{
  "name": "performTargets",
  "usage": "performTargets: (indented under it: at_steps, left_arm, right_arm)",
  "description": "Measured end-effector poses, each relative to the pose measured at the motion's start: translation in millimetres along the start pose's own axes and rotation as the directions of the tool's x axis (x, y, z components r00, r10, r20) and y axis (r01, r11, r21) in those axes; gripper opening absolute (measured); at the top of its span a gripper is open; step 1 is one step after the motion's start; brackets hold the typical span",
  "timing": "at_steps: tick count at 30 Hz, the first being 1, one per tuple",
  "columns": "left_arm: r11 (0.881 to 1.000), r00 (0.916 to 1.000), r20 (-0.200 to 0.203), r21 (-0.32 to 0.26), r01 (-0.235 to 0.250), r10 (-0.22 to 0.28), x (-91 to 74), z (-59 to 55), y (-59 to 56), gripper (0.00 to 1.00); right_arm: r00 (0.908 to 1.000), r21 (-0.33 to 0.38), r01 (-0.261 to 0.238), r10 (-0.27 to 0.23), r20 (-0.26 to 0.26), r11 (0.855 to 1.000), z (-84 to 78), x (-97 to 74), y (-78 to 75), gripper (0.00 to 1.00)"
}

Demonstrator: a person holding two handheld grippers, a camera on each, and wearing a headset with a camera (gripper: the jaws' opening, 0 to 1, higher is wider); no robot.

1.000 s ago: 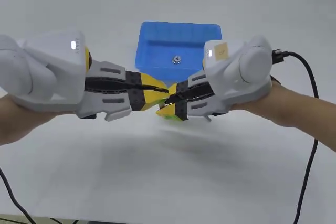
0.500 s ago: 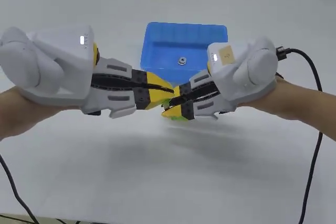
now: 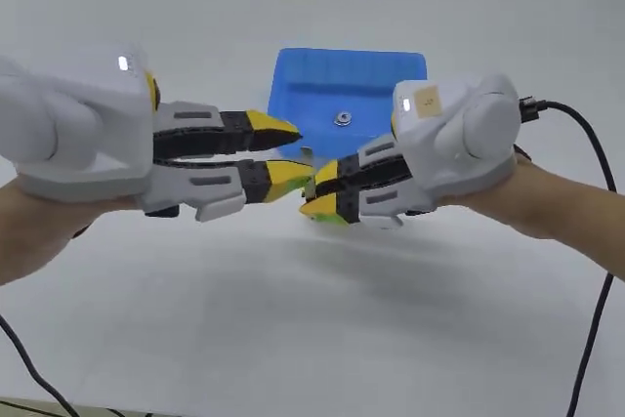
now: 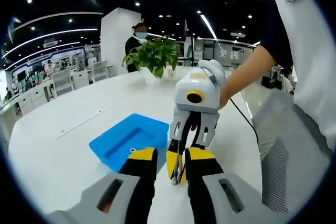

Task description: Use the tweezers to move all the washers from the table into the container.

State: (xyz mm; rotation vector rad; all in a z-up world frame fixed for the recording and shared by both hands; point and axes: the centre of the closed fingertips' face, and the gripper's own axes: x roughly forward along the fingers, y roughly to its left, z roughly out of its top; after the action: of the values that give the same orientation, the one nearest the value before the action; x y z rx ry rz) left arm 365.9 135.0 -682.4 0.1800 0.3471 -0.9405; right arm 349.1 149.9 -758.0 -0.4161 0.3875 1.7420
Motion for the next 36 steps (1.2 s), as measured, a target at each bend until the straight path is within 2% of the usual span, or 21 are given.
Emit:
performTargets:
  at_steps: [2,5,7,8,10,15,18,20,22,25,27,31,33,34,36]
  left_arm:
    - [1.0,0.9998,0.02,-0.015,-0.01,0.01,-6.2,4.7,-0.8,0.26]
    - [0.999,0.9992,0.019,-0.027,-0.035,0.035,-14.1,5.5,-0.3,0.29]
    - [0.997,0.9972,0.028,-0.041,-0.068,0.069,-19.0,6.6,0.4,0.35]
    - [0.994,0.9943,0.047,-0.053,-0.093,0.096,-21.9,9.0,3.3,0.39]
    - [0.99,0.9883,0.106,-0.105,-0.099,0.11,-27.4,18.8,0.8,0.48]
    - [0.992,0.9894,0.094,-0.064,-0.105,0.111,-40.8,19.8,-5.9,0.52]
    - [0.99,0.9851,0.112,-0.076,-0.123,0.131,-46.1,19.5,-4.7,0.61]
    - [0.984,0.9783,0.122,-0.081,-0.159,0.168,-49.4,17.8,-0.5,0.61]
    - [0.98,0.9762,0.12,-0.104,-0.169,0.181,-51.6,13.5,0.8,0.62]
    - [0.971,0.9716,0.129,-0.158,-0.177,0.198,-52.8,9.5,-0.7,0.71]
    - [0.97,0.9719,0.132,-0.173,-0.171,0.195,-53.0,6.3,-5.2,0.8]
    - [0.969,0.9733,0.119,-0.175,-0.174,0.196,-53.7,-1.7,-12.9,0.9]
    - [0.969,0.9734,0.117,-0.177,-0.175,0.197,-54.5,-3.6,-15.3,0.94]
    - [0.967,0.9723,0.12,-0.183,-0.177,0.201,-55.2,-3.2,-15.6,0.95]
    - [0.961,0.9689,0.129,-0.207,-0.182,0.211,-57.3,-1.7,-15.4,0.99]
  right_arm:
    - [1.0,0.003,0.007,-0.007,0.006,1.0,5.4,-3.3,-0.7,0.09]
    - [0.9998,0.027,0.02,-0.02,0.005,0.999,11.9,-8.8,-1.9,0.09]
    - [0.9989,0.044,0.03,-0.031,0.036,0.999,20.7,-14.0,-1.8,0.09]
    - [0.9982,0.052,0.036,-0.038,0.046,0.998,24.1,-16.2,-2.0,0.09]
    - [0.9973,0.052,0.048,-0.05,0.053,0.998,30.4,-21.8,-1.3,0.09]
    - [0.9939,0.027,0.084,-0.085,0.07,0.996,47.0,-37.2,-4.6,0.09]
    - [0.9895,0.025,0.117,-0.119,0.082,0.993,55.5,-47.8,-13.1,0.09]
    - [0.9855,0.022,0.14,-0.141,0.094,0.99,61.3,-54.5,-20.4,0.09]
    - [0.9826,0.019,0.153,-0.155,0.103,0.988,66.4,-60.3,-27.8,0.09]
    - [0.9757,0.006,0.185,-0.184,0.119,0.983,75.3,-70.3,-44.2,0.09]
    - [0.9726,-0.015,0.212,-0.21,0.101,0.977,75.4,-74.8,-58.1,0.09]
    - [0.9668,-0.012,0.241,-0.239,0.091,0.97,70.8,-75.3,-79.9,0.09]
    - [0.9705,-0.046,0.236,-0.233,0.061,0.971,62.5,-71.5,-84.8,0.09]
    - [0.9751,-0.076,0.222,-0.221,0.018,0.972,50.6,-66.7,-87.8,0.09]
    - [0.9763,-0.058,0.216,-0.216,0.0,0.975,37.5,-57.9,-94.1,0.09]
